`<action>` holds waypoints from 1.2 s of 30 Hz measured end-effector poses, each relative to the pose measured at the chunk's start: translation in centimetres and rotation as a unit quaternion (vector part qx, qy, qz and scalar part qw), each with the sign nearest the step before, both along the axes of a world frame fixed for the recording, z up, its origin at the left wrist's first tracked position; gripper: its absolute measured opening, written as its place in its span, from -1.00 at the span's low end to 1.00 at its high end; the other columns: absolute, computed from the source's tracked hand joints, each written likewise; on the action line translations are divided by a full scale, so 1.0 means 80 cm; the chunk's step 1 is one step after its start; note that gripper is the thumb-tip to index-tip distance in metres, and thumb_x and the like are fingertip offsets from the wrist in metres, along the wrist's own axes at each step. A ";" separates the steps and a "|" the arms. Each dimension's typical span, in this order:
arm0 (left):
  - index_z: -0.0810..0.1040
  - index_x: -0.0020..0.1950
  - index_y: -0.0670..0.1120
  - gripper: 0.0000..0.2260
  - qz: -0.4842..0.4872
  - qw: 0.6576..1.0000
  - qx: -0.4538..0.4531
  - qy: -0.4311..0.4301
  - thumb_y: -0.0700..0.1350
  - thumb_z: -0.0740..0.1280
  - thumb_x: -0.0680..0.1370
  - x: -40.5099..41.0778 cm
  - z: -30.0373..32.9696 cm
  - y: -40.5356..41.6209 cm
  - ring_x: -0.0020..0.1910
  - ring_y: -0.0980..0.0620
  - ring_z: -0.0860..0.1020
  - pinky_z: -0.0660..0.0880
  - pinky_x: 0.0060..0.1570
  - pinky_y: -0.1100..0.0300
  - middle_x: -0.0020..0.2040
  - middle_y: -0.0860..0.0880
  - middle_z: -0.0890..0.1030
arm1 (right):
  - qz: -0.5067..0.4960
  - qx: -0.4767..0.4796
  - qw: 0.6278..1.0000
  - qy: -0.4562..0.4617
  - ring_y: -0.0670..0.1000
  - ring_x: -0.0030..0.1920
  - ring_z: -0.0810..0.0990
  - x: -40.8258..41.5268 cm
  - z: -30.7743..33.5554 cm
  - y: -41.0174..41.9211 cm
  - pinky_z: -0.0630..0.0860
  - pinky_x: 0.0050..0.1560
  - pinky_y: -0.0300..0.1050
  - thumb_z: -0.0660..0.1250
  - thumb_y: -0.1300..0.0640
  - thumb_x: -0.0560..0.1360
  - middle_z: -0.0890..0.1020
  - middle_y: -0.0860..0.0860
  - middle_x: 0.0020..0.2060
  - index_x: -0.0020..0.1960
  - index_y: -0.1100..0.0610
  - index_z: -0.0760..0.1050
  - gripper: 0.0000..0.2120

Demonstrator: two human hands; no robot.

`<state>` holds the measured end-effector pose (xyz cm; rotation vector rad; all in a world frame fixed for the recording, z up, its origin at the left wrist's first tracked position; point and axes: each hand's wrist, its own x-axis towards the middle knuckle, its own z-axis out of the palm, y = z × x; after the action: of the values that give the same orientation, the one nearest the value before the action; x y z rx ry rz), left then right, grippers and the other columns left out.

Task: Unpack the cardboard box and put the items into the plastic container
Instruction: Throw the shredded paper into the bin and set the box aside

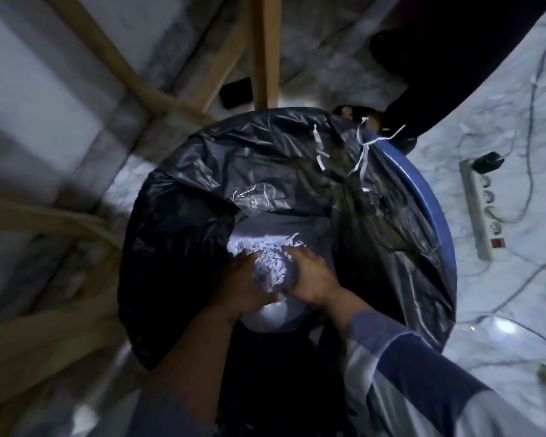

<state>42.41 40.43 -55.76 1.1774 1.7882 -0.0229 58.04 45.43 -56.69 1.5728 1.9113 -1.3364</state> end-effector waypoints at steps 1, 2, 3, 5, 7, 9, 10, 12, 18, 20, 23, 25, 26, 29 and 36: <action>0.25 0.49 -0.03 -0.13 -0.015 1.000 -0.003 0.006 0.13 0.56 0.28 0.001 0.004 -0.002 0.47 -0.05 0.24 0.25 0.41 0.07 0.50 -0.06 0.25 | 0.009 -0.014 1.000 -0.009 0.16 0.44 0.29 0.000 0.006 0.001 0.25 0.44 0.00 0.44 -0.02 0.36 0.31 0.12 0.44 0.47 -0.04 0.19 -0.24; 0.25 0.49 -0.03 -0.17 -0.021 1.000 -0.002 0.006 0.12 0.54 0.32 0.001 0.011 -0.003 0.48 -0.04 0.22 0.22 0.43 0.08 0.51 -0.06 0.24 | 0.012 -0.026 0.999 -0.014 0.17 0.43 0.31 0.000 0.015 0.002 0.28 0.43 -0.02 0.42 0.01 0.38 0.32 0.15 0.43 0.46 -0.02 0.21 -0.28; 0.25 0.49 -0.03 -0.21 -0.020 1.000 0.003 0.001 0.08 0.53 0.35 0.003 0.025 -0.002 0.48 -0.02 0.22 0.21 0.43 0.10 0.50 -0.06 0.25 | 0.013 -0.036 0.999 -0.017 0.17 0.41 0.34 0.001 0.028 0.003 0.31 0.41 -0.04 0.40 0.04 0.40 0.35 0.17 0.41 0.45 0.01 0.24 -0.34; 0.29 0.47 -0.06 -0.27 -0.024 1.000 0.011 -0.007 0.04 0.51 0.37 0.009 0.063 0.001 0.45 -0.02 0.26 0.21 0.42 0.15 0.46 -0.06 0.32 | 0.013 -0.040 0.999 -0.015 0.16 0.38 0.38 0.002 0.065 0.006 0.35 0.37 -0.08 0.36 0.06 0.44 0.39 0.18 0.38 0.43 0.05 0.29 -0.41; 0.35 0.43 -0.08 -0.26 -0.013 1.000 0.019 -0.019 0.12 0.47 0.31 0.016 0.109 0.003 0.41 -0.06 0.33 0.27 0.38 0.12 0.39 -0.08 0.41 | 0.008 -0.039 0.999 -0.013 0.17 0.37 0.40 0.004 0.113 0.009 0.37 0.36 -0.06 0.34 0.06 0.45 0.40 0.17 0.36 0.43 0.04 0.29 -0.43; 0.41 0.40 -0.07 -0.23 0.010 0.998 0.051 -0.030 0.22 0.35 0.24 0.022 0.163 0.004 0.34 -0.08 0.40 0.35 0.32 0.09 0.33 -0.09 0.47 | 0.006 -0.028 1.000 -0.010 0.17 0.34 0.42 0.008 0.170 0.010 0.38 0.34 -0.04 0.34 0.06 0.46 0.41 0.17 0.34 0.42 0.03 0.31 -0.45; 0.41 0.40 -0.04 -0.27 0.013 0.998 0.052 -0.030 0.21 0.35 0.27 0.025 0.192 0.004 0.34 -0.06 0.40 0.35 0.31 0.10 0.34 -0.07 0.46 | 0.006 -0.024 1.000 -0.008 0.17 0.34 0.42 0.012 0.200 0.010 0.38 0.34 -0.04 0.34 0.07 0.47 0.41 0.17 0.34 0.42 0.03 0.31 -0.46; 0.38 0.41 0.02 -0.42 -0.001 0.999 0.041 -0.020 0.10 0.40 0.42 0.031 0.256 0.001 0.38 0.00 0.35 0.32 0.35 0.11 0.39 0.00 0.41 | 0.020 -0.012 1.000 -0.006 0.15 0.34 0.41 0.019 0.270 0.012 0.37 0.34 -0.05 0.37 0.08 0.45 0.42 0.16 0.35 0.42 0.03 0.31 -0.44; 0.43 0.36 0.03 -0.58 -0.007 0.996 0.075 -0.039 0.00 0.37 0.50 0.039 0.438 -0.017 0.27 0.08 0.47 0.40 0.27 0.13 0.28 0.07 0.50 | 0.079 0.049 0.996 0.010 0.11 0.35 0.43 0.027 0.483 0.017 0.37 0.31 -0.08 0.35 0.05 0.48 0.44 0.11 0.37 0.43 0.11 0.31 -0.45; 0.48 0.31 -0.01 -0.64 0.026 0.993 0.097 -0.054 -0.06 0.37 0.51 0.036 0.490 -0.019 0.17 0.08 0.52 0.44 0.20 0.18 0.18 0.05 0.56 | 0.107 0.081 0.991 0.024 0.10 0.31 0.47 0.019 0.538 0.020 0.39 0.27 -0.09 0.35 0.06 0.48 0.49 0.10 0.33 0.39 0.12 0.36 -0.49; 0.51 0.25 -0.11 -0.69 0.103 0.982 0.144 -0.061 -0.12 0.37 0.52 0.024 0.557 -0.021 0.08 -0.01 0.57 0.44 0.10 0.21 0.07 -0.06 0.59 | 0.167 0.131 0.977 0.031 0.12 0.26 0.50 -0.009 0.605 0.023 0.42 0.16 -0.10 0.35 0.08 0.47 0.55 0.11 0.24 0.31 0.13 0.43 -0.57; 0.51 0.23 -0.17 -0.71 0.158 0.969 0.180 -0.064 -0.19 0.37 0.52 0.007 0.593 -0.025 0.07 -0.09 0.57 0.44 0.13 0.19 0.04 -0.12 0.58 | 0.197 0.162 0.966 0.044 0.13 0.24 0.51 -0.035 0.641 0.023 0.43 0.13 -0.10 0.35 0.06 0.46 0.57 0.12 0.22 0.28 0.13 0.44 -0.59; 0.51 0.24 -0.16 -0.71 0.177 0.963 0.195 -0.053 -0.17 0.37 0.52 -0.004 0.608 -0.030 0.08 -0.09 0.58 0.44 0.13 0.18 0.07 -0.13 0.59 | 0.210 0.174 0.961 0.051 0.13 0.24 0.52 -0.049 0.655 0.021 0.44 0.13 -0.10 0.35 0.05 0.47 0.57 0.12 0.22 0.29 0.12 0.44 -0.58; 0.47 0.31 -0.09 -0.65 0.210 0.954 0.215 -0.003 -0.07 0.35 0.54 -0.040 0.644 -0.060 0.13 -0.05 0.56 0.44 0.06 0.20 0.17 -0.08 0.56 | 0.245 0.189 0.948 0.071 0.10 0.24 0.52 -0.091 0.687 0.003 0.44 0.16 -0.09 0.35 0.02 0.47 0.56 0.11 0.25 0.37 0.11 0.38 -0.50; 0.47 0.31 -0.07 -0.66 0.350 0.909 0.212 0.073 -0.07 0.33 0.55 -0.123 0.666 -0.182 0.12 -0.06 0.55 0.45 0.13 0.13 0.19 -0.07 0.57 | 0.362 0.194 0.905 0.110 0.11 0.21 0.53 -0.194 0.712 -0.074 0.45 0.15 -0.06 0.30 0.04 0.53 0.51 0.12 0.28 0.39 0.06 0.35 -0.55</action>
<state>32.55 25.86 -2.51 0.7574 2.3348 0.7481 42.53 39.52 0.23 0.6855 2.6493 -0.8542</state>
